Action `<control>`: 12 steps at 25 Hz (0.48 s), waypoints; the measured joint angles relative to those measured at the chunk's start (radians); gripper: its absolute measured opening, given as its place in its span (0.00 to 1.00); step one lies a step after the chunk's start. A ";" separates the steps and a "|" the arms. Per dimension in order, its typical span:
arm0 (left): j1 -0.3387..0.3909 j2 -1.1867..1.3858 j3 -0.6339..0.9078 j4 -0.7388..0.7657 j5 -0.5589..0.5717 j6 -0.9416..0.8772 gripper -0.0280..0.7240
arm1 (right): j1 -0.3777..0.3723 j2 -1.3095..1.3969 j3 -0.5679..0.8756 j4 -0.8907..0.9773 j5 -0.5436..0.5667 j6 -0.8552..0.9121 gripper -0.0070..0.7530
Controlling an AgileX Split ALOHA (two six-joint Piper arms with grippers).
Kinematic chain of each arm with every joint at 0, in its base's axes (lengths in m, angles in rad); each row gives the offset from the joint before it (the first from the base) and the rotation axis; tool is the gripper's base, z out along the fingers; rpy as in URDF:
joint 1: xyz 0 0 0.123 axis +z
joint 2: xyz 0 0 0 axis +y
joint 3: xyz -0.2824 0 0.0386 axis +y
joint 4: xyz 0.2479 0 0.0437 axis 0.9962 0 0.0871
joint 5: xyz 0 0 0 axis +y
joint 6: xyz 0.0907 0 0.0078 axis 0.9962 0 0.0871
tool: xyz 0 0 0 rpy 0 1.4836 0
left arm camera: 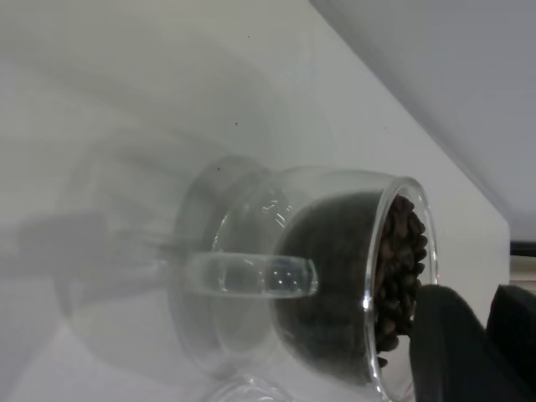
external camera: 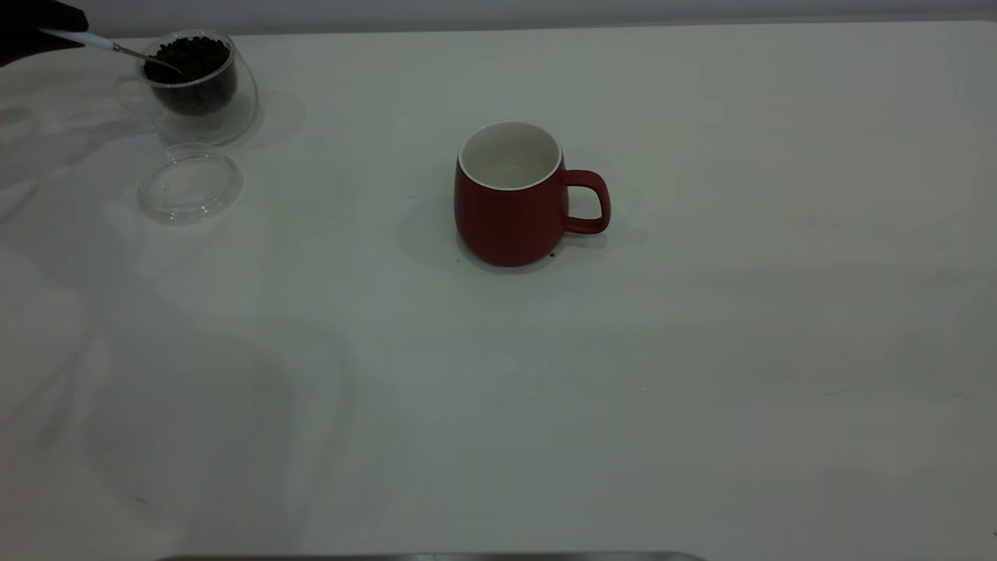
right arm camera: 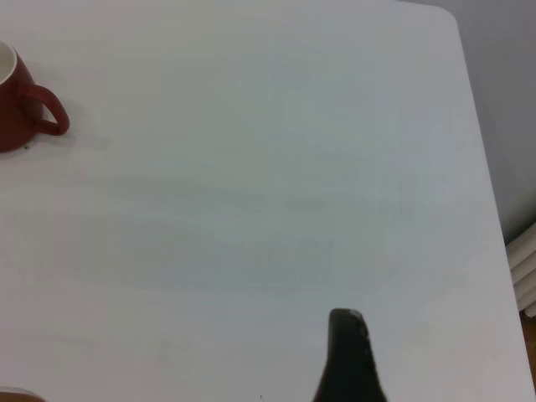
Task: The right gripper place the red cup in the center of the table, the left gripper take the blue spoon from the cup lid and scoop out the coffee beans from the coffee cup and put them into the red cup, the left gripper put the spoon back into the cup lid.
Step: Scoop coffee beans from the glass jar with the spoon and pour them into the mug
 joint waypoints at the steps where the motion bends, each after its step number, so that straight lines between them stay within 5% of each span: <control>1: 0.006 0.000 0.000 -0.002 0.012 0.000 0.19 | 0.000 0.000 0.000 0.000 0.000 0.000 0.78; 12: 0.061 0.000 0.000 -0.004 0.101 0.002 0.19 | 0.000 0.000 0.000 0.000 0.000 0.000 0.78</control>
